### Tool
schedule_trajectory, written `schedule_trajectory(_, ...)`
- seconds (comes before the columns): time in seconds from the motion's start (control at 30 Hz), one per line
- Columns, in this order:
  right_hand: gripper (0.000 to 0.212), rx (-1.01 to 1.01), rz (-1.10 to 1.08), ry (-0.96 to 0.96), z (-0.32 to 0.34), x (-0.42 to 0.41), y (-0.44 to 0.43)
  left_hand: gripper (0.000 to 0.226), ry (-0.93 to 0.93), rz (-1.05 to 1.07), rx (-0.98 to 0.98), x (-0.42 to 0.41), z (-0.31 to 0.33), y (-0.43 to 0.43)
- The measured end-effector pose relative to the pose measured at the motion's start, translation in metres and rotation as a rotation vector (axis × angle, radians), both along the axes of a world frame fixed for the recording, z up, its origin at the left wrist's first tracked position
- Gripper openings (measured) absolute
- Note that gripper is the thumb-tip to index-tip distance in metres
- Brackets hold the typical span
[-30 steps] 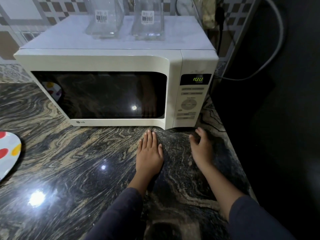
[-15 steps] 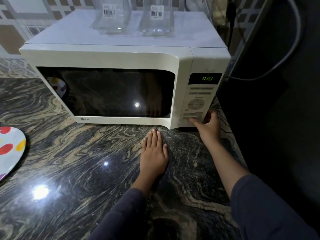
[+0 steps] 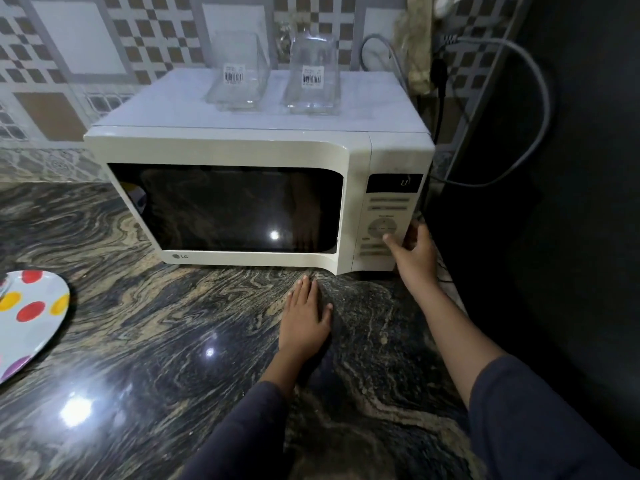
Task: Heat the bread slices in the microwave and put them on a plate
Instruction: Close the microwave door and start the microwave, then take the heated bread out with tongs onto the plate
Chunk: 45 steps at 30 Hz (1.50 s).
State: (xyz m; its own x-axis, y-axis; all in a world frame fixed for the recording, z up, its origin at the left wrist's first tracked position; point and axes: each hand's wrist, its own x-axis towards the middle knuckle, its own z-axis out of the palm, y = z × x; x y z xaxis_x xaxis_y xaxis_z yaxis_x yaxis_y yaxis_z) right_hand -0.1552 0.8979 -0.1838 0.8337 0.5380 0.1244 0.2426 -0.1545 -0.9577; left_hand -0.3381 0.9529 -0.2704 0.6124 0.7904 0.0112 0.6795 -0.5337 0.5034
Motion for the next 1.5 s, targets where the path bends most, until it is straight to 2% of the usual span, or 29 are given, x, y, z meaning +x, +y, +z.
schedule_trajectory(0.13,0.063,0.238,0.030,-0.264,0.049,-0.003,-0.006,0.044,-0.439,0.185,-0.229,-0.002,0.019,-0.009)
schedule_trajectory(0.2,0.062,0.307,0.034,-0.446,0.076,-0.002,-0.004,0.040,-0.555,0.206,-0.239,0.006,0.038,-0.010)
schedule_trajectory(0.3,0.056,0.251,0.082,-0.697,0.105,0.000,0.003,0.040,-0.669,0.119,-0.214,0.030,0.077,-0.002)
schedule_trajectory(0.4,0.050,0.065,0.110,-0.771,0.110,0.004,0.010,0.031,-0.729,0.071,-0.194,0.051,0.111,0.010)
schedule_trajectory(0.5,0.040,0.051,0.094,-0.755,0.113,0.007,0.012,0.020,-0.747,0.098,-0.171,0.061,0.124,0.020)
schedule_trajectory(0.63,0.041,0.035,0.088,-0.676,0.124,0.002,0.014,0.031,-0.730,0.100,-0.126,0.063,0.127,0.021)
schedule_trajectory(0.97,0.043,0.005,0.051,-0.584,0.133,-0.006,0.013,0.032,-0.642,0.070,-0.194,0.060,0.139,0.017)
schedule_trajectory(1.07,0.044,0.010,0.040,-0.578,0.134,-0.006,0.012,0.036,-0.649,0.067,-0.143,0.058,0.140,0.011)
schedule_trajectory(1.27,0.044,0.019,0.021,-0.575,0.131,-0.007,0.014,0.027,-0.654,0.083,-0.121,0.055,0.141,0.006)
schedule_trajectory(1.4,0.044,0.041,0.032,-0.548,0.130,-0.004,0.016,0.031,-0.723,0.012,-0.020,0.025,0.117,-0.017)
schedule_trajectory(1.5,0.046,0.032,0.029,-0.506,0.132,-0.007,0.017,0.034,-0.711,-0.036,-0.047,0.007,0.111,-0.023)
